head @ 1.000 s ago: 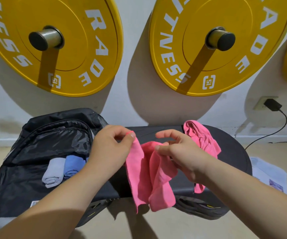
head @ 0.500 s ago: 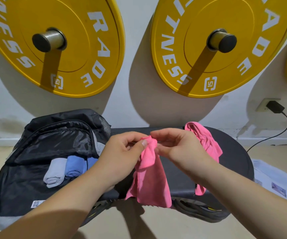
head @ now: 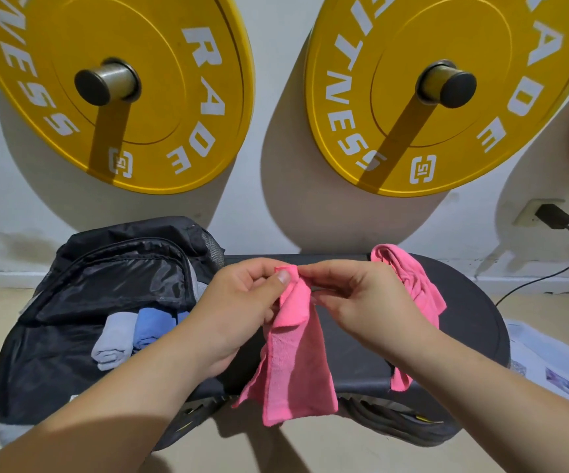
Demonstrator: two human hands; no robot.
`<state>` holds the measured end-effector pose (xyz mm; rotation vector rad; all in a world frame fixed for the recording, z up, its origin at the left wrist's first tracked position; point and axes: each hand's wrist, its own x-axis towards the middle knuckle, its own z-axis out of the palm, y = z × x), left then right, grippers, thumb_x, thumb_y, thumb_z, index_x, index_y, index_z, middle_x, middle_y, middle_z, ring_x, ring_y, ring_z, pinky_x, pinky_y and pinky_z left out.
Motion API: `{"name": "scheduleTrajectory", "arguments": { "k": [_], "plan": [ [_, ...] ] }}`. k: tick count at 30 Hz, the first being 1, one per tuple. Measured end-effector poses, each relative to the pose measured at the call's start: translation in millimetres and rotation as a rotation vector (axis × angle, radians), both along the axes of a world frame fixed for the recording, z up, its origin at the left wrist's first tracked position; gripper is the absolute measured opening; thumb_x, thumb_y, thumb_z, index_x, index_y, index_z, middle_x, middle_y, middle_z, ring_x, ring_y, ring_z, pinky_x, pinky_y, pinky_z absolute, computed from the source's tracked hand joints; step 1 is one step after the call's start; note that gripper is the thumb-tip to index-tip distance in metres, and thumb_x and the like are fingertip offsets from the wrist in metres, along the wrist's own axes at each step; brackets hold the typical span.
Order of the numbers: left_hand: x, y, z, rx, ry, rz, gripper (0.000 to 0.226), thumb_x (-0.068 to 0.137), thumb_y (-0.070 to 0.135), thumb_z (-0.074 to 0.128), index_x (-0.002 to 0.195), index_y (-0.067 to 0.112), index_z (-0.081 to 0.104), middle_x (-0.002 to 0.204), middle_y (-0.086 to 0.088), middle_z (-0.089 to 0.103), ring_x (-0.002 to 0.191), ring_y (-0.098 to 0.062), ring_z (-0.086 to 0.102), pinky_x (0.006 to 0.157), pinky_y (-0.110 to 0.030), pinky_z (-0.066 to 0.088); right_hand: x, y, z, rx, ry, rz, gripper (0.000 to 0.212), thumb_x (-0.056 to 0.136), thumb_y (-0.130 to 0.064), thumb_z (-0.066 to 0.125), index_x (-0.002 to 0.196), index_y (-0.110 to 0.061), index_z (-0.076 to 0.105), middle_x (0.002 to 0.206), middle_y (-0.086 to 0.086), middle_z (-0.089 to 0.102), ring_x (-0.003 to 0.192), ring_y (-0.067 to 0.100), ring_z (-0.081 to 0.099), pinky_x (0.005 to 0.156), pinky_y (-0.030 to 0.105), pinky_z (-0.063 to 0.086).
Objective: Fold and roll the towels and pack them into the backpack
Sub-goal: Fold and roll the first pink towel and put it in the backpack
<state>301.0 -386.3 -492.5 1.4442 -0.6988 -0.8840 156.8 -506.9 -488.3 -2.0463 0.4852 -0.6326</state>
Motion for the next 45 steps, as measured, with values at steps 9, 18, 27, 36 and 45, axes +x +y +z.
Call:
{"name": "scheduleTrajectory", "arguments": {
  "k": [9, 18, 27, 36, 45],
  "plan": [
    [2, 2, 1, 0.001, -0.074, -0.027, 0.017, 0.101, 0.017, 0.061, 0.104, 0.014, 0.078, 0.101, -0.011, 0.079, 0.092, -0.02, 0.073, 0.083, -0.029, 0.057, 2, -9, -3, -0.235, -0.039, -0.068, 0.009, 0.088, -0.027, 0.078, 0.081, -0.024, 0.074, 0.091, -0.004, 0.064, 0.093, 0.011, 0.063, 0.079, 0.034, 0.051],
    [-2, 4, 3, 0.031, -0.038, -0.145, 0.026, 0.105, 0.018, 0.053, 0.115, 0.017, 0.077, 0.112, -0.013, 0.077, 0.115, -0.037, 0.068, 0.109, -0.061, 0.045, 0, -6, -9, 0.052, -0.05, 0.018, 0.017, 0.097, -0.018, 0.066, 0.082, -0.012, 0.062, 0.085, 0.001, 0.072, 0.078, 0.02, 0.068, 0.076, 0.048, 0.057],
    [-6, 5, 2, 0.009, -0.032, -0.151, 0.017, 0.098, 0.016, 0.065, 0.108, 0.012, 0.078, 0.109, -0.018, 0.077, 0.107, -0.029, 0.07, 0.103, -0.042, 0.05, 1, -2, -7, 0.045, -0.032, 0.004, 0.018, 0.097, -0.018, 0.065, 0.081, -0.01, 0.06, 0.067, 0.002, 0.062, 0.062, 0.013, 0.055, 0.061, 0.038, 0.047],
    [-3, 4, 23, -0.132, -0.153, 0.031, 0.016, 0.105, 0.011, 0.052, 0.098, 0.013, 0.066, 0.087, -0.021, 0.072, 0.077, -0.026, 0.065, 0.075, -0.039, 0.053, -3, -7, -8, 0.147, 0.193, 0.229, 0.02, 0.092, -0.033, 0.072, 0.092, -0.014, 0.064, 0.084, 0.02, 0.067, 0.069, 0.026, 0.061, 0.069, 0.044, 0.052],
    [19, 10, 27, -0.191, -0.269, 0.254, 0.016, 0.105, 0.016, 0.053, 0.099, 0.019, 0.067, 0.074, -0.007, 0.065, 0.068, -0.021, 0.057, 0.066, -0.035, 0.043, -16, -21, -35, 0.077, 0.574, 0.025, 0.019, 0.09, -0.007, 0.058, 0.075, -0.019, 0.059, 0.067, -0.005, 0.064, 0.058, 0.006, 0.056, 0.06, 0.025, 0.049]
  ]
}}
